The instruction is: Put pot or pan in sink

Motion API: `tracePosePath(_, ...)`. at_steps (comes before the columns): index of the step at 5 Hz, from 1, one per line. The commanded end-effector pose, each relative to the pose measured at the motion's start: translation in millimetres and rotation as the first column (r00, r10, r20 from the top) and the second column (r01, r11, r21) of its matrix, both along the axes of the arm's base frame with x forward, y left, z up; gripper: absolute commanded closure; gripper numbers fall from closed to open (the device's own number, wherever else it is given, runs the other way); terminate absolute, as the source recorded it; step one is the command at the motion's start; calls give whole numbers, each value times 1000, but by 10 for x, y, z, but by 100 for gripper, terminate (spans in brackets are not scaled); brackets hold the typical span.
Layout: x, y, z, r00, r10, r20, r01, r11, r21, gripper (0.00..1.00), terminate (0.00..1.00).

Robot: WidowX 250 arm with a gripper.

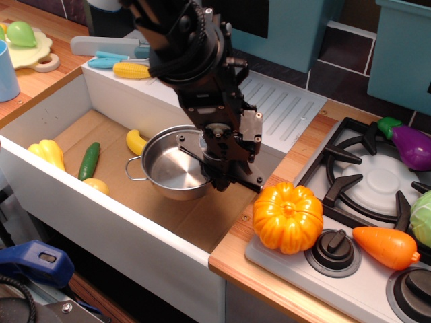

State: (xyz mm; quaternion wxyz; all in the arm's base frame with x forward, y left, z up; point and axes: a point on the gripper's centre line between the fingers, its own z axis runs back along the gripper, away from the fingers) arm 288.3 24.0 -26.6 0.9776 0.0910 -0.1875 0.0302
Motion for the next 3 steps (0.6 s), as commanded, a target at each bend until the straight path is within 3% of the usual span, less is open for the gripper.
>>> tracePosePath(1, -93, 79, -79, 998, -47, -32, 47, 999, 4, 0, 0)
tracePosePath(2, -93, 79, -79, 998, -47, -32, 47, 999, 4, 0, 0)
tracePosePath(3, -93, 79, -79, 998, -47, -32, 47, 999, 4, 0, 100)
